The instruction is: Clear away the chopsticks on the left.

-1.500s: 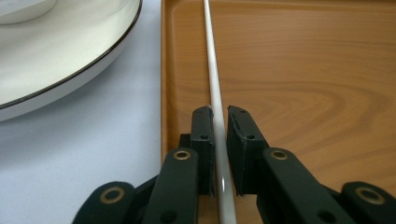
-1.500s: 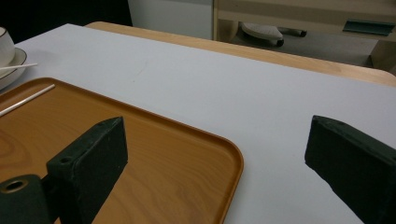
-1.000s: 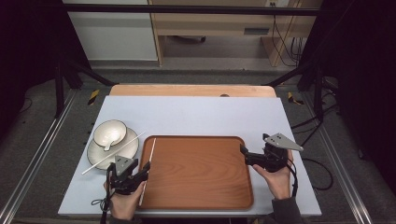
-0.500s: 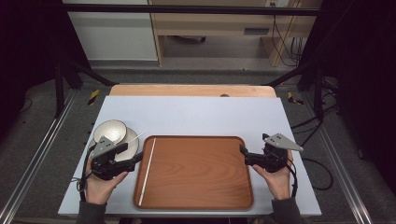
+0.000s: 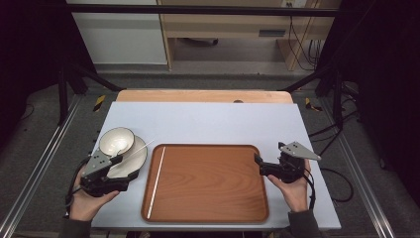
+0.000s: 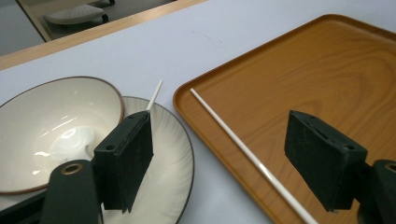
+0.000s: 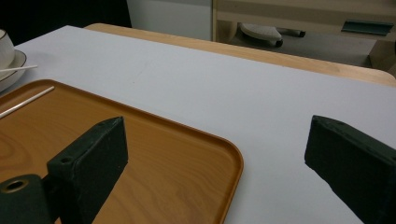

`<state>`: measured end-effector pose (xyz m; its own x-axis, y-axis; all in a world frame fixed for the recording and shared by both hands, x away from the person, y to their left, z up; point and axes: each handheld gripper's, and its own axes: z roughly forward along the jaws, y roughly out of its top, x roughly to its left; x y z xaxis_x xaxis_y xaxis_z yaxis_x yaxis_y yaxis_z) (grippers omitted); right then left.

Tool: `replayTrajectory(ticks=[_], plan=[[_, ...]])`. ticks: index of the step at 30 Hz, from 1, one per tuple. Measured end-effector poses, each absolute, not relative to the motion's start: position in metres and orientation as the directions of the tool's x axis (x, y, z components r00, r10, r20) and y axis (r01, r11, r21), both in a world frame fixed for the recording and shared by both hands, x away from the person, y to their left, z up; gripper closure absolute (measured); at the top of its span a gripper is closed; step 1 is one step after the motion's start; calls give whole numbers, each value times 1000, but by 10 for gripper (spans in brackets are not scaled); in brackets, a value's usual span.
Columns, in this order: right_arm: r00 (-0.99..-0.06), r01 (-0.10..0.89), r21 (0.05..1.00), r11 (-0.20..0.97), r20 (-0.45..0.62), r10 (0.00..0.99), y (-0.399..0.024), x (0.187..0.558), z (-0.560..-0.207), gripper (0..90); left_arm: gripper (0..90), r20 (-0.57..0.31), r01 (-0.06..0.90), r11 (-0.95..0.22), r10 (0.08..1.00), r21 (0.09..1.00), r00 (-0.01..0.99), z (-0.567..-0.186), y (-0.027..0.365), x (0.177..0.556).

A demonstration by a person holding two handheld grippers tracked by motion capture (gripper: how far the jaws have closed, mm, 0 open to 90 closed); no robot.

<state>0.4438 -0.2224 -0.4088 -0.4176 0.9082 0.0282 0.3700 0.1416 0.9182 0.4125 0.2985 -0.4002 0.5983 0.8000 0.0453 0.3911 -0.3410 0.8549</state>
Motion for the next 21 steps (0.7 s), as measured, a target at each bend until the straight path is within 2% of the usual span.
replayTrajectory(ticks=[5, 14, 21], plan=[[-421, 379, 914, 145, 30, 907, -222, 445, -411, 62, 227, 76, 395, -363, 809, 844, 583, -403, 317, 413], [-424, 382, 912, 150, 29, 905, -221, 445, -413, 62, 225, 76, 457, -391, 820, 799, 567, -412, 339, 418], [-425, 384, 911, 150, 30, 905, -221, 446, -413, 63, 279, 95, 485, -415, 826, 769, 555, -420, 351, 424]])
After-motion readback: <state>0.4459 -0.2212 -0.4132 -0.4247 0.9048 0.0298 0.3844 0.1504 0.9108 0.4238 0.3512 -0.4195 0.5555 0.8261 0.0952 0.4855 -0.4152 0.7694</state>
